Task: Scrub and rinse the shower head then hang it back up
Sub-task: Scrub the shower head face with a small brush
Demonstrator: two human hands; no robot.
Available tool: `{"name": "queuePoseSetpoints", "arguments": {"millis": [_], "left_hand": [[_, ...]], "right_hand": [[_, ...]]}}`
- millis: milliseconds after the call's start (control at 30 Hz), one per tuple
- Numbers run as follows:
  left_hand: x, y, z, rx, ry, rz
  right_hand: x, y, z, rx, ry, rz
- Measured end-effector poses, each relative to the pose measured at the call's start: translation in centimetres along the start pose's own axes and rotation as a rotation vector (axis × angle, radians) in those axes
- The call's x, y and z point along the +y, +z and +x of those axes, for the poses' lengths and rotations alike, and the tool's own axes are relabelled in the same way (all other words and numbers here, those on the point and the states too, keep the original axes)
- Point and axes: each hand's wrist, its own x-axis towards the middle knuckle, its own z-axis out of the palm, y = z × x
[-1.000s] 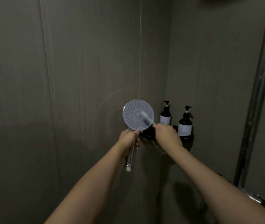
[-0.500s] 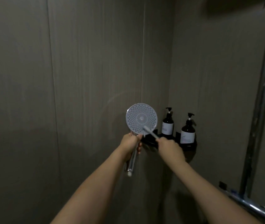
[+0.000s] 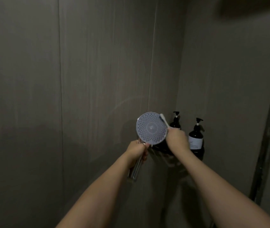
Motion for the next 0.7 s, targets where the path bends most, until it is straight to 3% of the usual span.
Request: {"name": "queuePoseSetpoints", "arguments": {"millis": [33,100,200,267,400,433,500,600,633,700], "left_hand": [[-0.2,-0.1,0.0,0.010,0.000,0.004],[-0.5,-0.2,0.2,0.025,0.003,0.013],[-0.6,0.0,0.4,0.026,0.010,0.016],[-0.6,0.1,0.4,0.008,0.009,0.012],[-1.0,-0.3,0.5,0.017,-0.003,0.011],[-1.0,-0.4,0.5,0.022,-0.005,-0.002],[-1.0,-0.7,0.7,0.026,-0.008,-0.005],[-0.8,-0.8,1.0,0.017,0.007,-0.006],[-0.6,-0.8,1.0,0.014,0.011,-0.009],[-0.5,-0.8,1.1,0.016,0.008,-0.018]], "right_hand": [[-0.2,-0.6,0.4,0.038,0.021,0.019],[-1.8,-0.7,0.9,0.088,-0.123,-0.062],[-4.0,0.9,-0.4,0.000,-0.374,-0.253],[-3.2,1.6,-0.5,-0.033,-0.304,-0.236],[-0.3,0.2,1.1,0.011,0.157,0.064],[-0.1,-0.2,1.3,0.033,0.179,0.090],[-0.9,-0.1,1.2,0.086,-0.043,-0.069],[-2.9,1.8,-1.3,-0.038,-0.398,-0.215],[-2.6,2.3,-1.4,-0.069,-0.398,-0.232],[-1.3,1.9,-0.6,-0.074,-0.199,-0.224]]}}
